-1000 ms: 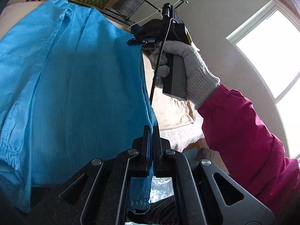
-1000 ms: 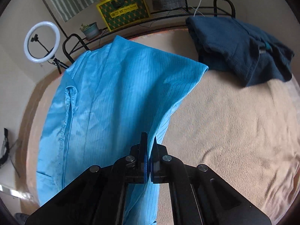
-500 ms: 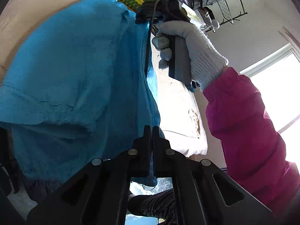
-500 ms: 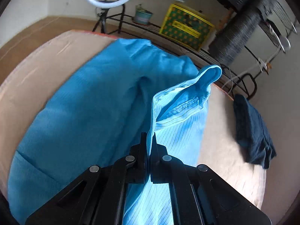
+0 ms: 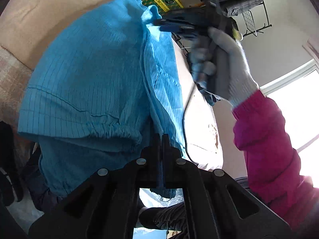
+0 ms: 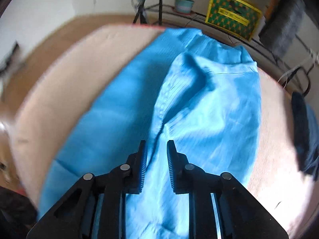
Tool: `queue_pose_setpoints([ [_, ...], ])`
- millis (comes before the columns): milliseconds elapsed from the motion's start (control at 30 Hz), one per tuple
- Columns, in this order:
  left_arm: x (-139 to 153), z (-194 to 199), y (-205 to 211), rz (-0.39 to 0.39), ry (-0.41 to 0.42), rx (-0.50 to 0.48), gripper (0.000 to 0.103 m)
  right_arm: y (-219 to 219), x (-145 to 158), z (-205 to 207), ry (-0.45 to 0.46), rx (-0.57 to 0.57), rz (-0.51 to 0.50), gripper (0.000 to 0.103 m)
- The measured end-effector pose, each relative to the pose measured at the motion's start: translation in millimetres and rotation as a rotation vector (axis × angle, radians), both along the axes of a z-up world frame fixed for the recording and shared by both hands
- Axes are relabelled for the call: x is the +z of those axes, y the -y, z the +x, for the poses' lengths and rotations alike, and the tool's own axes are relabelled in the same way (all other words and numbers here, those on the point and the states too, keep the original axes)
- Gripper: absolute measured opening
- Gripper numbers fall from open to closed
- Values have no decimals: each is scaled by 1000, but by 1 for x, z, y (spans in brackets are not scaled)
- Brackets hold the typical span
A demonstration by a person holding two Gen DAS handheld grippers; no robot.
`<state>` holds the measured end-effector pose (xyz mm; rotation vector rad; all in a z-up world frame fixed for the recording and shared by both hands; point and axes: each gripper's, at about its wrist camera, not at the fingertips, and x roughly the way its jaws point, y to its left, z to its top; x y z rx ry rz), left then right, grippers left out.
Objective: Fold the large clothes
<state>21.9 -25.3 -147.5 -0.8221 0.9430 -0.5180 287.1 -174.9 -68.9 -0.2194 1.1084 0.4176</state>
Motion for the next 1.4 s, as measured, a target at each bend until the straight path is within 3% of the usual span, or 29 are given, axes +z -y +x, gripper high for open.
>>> queue_pose_setpoints([
  [167, -2, -6, -1, 0, -4, 2, 0, 71, 41, -40, 37, -84, 164, 19],
  [267, -3, 4, 1, 3, -23, 2, 0, 101, 39, -76, 24, -108, 217, 19],
  [367, -3, 3, 6, 31, -28, -18, 0, 113, 24, -109, -17, -101, 207, 19],
  [533, 6, -3, 5, 110, 22, -31, 0, 101, -2, -163, -100, -39, 246, 19],
  [733, 26, -20, -9, 143, 47, -89, 3, 64, -26, -194, -106, 44, 278, 19],
  [867, 46, -26, -44, 197, 100, -9, 3, 43, -53, -192, -132, 54, 234, 19],
  [1000, 50, -11, -86, 279, 52, 73, 3, 44, -45, -184, -140, 35, 272, 19],
  [1067, 46, 4, -104, 303, 9, 68, 13, 58, -27, -187, -139, 12, 341, 19],
  [1100, 42, 12, -111, 308, -24, 58, 35, 67, -19, -188, -132, 3, 357, 19],
  [1133, 37, 19, -118, 303, -60, 44, 55, 76, -11, -191, -113, -11, 354, 27],
  [1167, 32, 26, -123, 284, -81, 43, 57, 88, -4, -194, -87, -33, 342, 35],
  [1200, 28, 31, -127, 263, -94, 38, 57, 101, 0, -198, -61, -60, 336, 53],
  [1233, 23, 36, -131, 246, -110, 22, 57, 114, 0, -201, -49, -87, 330, 60],
  [1400, -3, 54, -123, 168, -172, -65, 57, 164, -27, -211, -142, -194, 373, 60],
])
